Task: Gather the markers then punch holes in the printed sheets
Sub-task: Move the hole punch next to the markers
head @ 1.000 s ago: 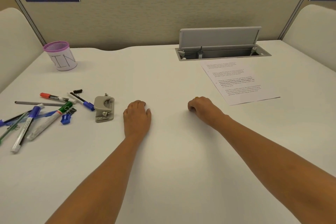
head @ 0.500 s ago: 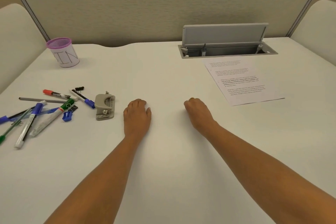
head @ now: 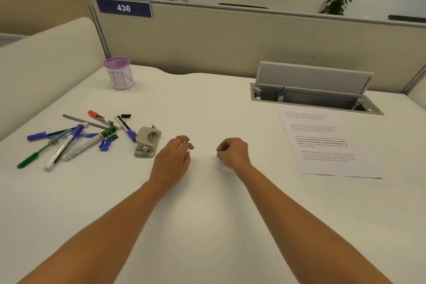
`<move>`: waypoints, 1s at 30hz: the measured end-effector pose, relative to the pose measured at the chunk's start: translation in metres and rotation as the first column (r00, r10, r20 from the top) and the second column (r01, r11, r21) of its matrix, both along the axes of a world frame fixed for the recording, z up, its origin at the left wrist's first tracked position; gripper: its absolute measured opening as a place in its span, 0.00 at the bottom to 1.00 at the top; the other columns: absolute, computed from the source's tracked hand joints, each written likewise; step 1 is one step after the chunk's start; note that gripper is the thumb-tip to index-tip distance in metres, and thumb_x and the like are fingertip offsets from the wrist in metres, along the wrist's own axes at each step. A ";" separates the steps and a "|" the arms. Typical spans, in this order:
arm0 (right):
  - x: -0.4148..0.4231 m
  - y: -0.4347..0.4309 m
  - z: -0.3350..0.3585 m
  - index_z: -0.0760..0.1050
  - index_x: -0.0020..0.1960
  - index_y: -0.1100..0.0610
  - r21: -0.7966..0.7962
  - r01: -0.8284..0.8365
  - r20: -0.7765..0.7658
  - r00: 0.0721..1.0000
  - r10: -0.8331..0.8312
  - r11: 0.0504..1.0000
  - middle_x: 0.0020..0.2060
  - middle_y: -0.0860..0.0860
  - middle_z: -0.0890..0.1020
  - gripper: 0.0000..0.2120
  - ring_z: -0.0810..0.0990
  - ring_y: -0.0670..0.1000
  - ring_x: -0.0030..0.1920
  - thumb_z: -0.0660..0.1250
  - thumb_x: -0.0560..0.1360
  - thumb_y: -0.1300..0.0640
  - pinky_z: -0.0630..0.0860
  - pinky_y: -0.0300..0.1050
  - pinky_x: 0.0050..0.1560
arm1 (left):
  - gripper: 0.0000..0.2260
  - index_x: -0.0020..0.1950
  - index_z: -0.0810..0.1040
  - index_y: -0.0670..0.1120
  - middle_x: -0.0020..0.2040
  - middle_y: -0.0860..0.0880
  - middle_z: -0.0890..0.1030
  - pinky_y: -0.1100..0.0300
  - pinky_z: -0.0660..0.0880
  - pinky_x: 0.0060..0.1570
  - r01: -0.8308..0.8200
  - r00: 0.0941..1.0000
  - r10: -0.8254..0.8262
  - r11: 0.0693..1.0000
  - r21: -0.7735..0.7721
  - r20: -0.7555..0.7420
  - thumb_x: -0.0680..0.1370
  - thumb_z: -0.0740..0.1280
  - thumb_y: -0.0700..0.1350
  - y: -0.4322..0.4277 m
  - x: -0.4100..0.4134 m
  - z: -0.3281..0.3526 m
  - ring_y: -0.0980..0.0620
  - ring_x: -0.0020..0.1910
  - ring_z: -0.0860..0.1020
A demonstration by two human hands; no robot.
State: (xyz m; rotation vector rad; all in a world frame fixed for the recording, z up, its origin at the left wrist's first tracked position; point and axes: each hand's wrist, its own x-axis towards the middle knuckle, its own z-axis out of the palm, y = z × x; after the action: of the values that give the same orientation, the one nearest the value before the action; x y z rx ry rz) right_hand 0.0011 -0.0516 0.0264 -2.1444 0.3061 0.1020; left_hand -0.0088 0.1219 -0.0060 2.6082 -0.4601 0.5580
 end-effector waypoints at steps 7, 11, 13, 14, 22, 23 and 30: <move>0.038 0.069 0.015 0.78 0.42 0.60 0.015 -0.104 0.041 0.994 0.103 0.994 0.30 0.46 0.73 0.09 0.72 0.46 0.31 0.63 0.70 0.71 0.68 0.34 0.28 | 0.06 0.49 0.80 0.40 0.55 0.44 0.79 0.54 0.75 0.41 -0.127 0.992 0.127 0.992 0.004 0.029 0.73 0.66 0.35 0.067 0.043 0.030 0.43 0.51 0.79; 0.072 0.104 0.023 0.79 0.43 0.63 0.007 -0.084 0.087 0.993 0.083 0.996 0.30 0.47 0.73 0.08 0.75 0.52 0.38 0.63 0.70 0.71 0.72 0.38 0.34 | 0.08 0.53 0.79 0.41 0.58 0.45 0.76 0.55 0.73 0.44 -0.209 0.977 0.209 0.978 -0.007 -0.035 0.76 0.63 0.38 0.122 0.077 0.034 0.45 0.53 0.77; 0.093 0.126 0.027 0.79 0.42 0.63 -0.022 -0.088 0.103 0.991 0.090 0.996 0.31 0.49 0.75 0.08 0.76 0.53 0.39 0.64 0.70 0.71 0.74 0.42 0.40 | 0.09 0.54 0.78 0.41 0.58 0.45 0.76 0.54 0.73 0.47 -0.225 0.972 0.225 0.974 -0.004 -0.062 0.76 0.62 0.38 0.152 0.097 0.033 0.45 0.54 0.76; 0.104 0.139 0.029 0.79 0.44 0.64 -0.043 -0.091 0.111 0.989 0.095 0.995 0.33 0.50 0.76 0.08 0.76 0.53 0.40 0.64 0.70 0.71 0.74 0.42 0.42 | 0.09 0.55 0.77 0.41 0.58 0.45 0.76 0.54 0.73 0.47 -0.234 0.969 0.234 0.972 0.010 -0.072 0.77 0.62 0.39 0.167 0.108 0.032 0.45 0.55 0.76; 0.190 0.234 0.053 0.80 0.49 0.65 -0.244 -0.179 0.158 0.962 0.221 0.953 0.43 0.55 0.79 0.07 0.75 0.51 0.41 0.66 0.72 0.69 0.72 0.39 0.39 | 0.12 0.60 0.74 0.41 0.62 0.44 0.75 0.52 0.70 0.54 -0.284 0.943 0.288 0.958 0.049 -0.169 0.78 0.59 0.39 0.266 0.197 0.025 0.43 0.57 0.75; 0.200 0.243 0.058 0.80 0.49 0.65 -0.260 -0.187 0.172 0.957 0.236 0.947 0.43 0.55 0.78 0.07 0.75 0.51 0.41 0.65 0.72 0.69 0.71 0.38 0.35 | 0.12 0.60 0.75 0.41 0.62 0.44 0.75 0.52 0.70 0.55 -0.295 0.938 0.295 0.955 0.028 -0.181 0.78 0.59 0.38 0.274 0.207 0.023 0.44 0.57 0.75; 0.279 0.303 0.090 0.80 0.49 0.65 -0.308 -0.173 0.254 0.933 0.256 0.936 0.40 0.53 0.77 0.08 0.74 0.51 0.41 0.64 0.72 0.69 0.69 0.33 0.28 | 0.17 0.68 0.69 0.43 0.70 0.45 0.68 0.53 0.65 0.66 -0.244 0.900 0.228 0.970 0.006 -0.371 0.78 0.60 0.41 0.311 0.269 -0.003 0.46 0.69 0.67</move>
State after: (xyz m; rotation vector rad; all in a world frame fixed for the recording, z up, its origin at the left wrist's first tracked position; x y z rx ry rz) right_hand 0.2804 0.2513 0.1161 -2.4317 -0.0976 -0.1396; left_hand 0.2602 0.4333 -0.0086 2.6615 -0.0089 0.1348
